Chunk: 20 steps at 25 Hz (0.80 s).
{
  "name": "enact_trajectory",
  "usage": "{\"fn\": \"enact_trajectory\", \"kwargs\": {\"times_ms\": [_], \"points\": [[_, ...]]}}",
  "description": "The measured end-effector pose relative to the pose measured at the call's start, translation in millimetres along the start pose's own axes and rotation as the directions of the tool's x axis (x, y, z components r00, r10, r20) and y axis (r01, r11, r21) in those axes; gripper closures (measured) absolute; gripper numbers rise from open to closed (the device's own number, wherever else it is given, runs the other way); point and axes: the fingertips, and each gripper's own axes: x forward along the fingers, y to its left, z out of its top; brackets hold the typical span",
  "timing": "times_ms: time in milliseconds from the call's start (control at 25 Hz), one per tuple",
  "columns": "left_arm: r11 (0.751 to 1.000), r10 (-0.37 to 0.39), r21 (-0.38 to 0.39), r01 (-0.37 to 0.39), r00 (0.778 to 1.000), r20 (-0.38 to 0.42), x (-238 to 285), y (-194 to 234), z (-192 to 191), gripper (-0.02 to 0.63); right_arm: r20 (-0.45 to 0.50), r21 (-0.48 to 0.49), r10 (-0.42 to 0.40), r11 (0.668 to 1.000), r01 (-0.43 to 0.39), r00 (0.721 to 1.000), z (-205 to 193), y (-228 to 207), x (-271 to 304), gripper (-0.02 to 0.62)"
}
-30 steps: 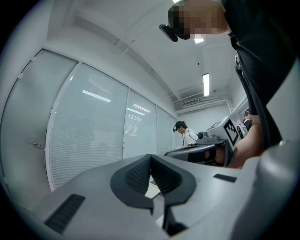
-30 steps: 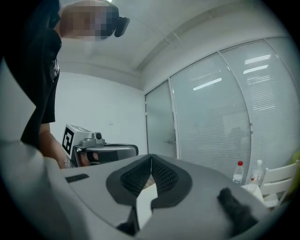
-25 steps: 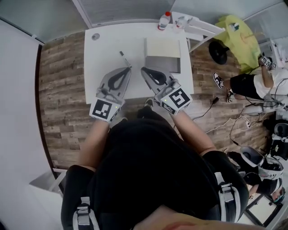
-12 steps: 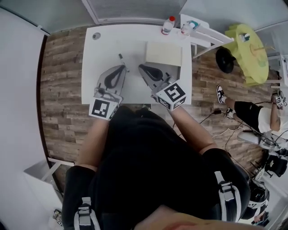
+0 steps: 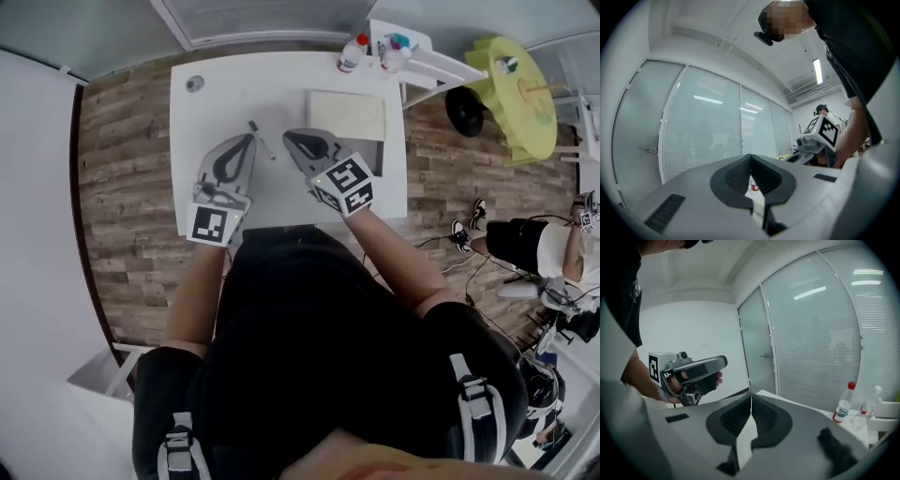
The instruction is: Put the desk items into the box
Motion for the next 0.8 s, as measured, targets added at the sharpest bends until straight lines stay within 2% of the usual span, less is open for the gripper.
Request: {"fn": "enact_trajectory", "kwargs": {"times_ms": [280,440,600,800], "points": [[0.997,-0.067,-0.034,0.067,0.998,0.002,12.5,36.2,-22.1,0.595,-0.051,0.029,-0.030,0.999,0.031,0.998,-8.2,-6.0,47.8,0.578],[0.996,-0.084,-0.042,0.083,0.996,-0.020,22.5,52.4,-40.4,0.595,-0.158,0.037,-0.035,0.998,0.042,0.987,-31.6,-12.3,76.9,0.578],[0.993,-0.111,-0.046,0.109,0.993,-0.036,36.3,60.0,-60.2,0.595,-0.328,0.060,-0.034,0.997,0.057,0.944,-72.5,-24.4,100.5,0.578],[0.991,-0.129,-0.051,0.127,0.990,-0.053,45.1,68.2,-79.6,0.595,-0.497,0.076,-0.012,0.995,0.057,0.867,-120.4,-29.6,123.8,0.578]]}}
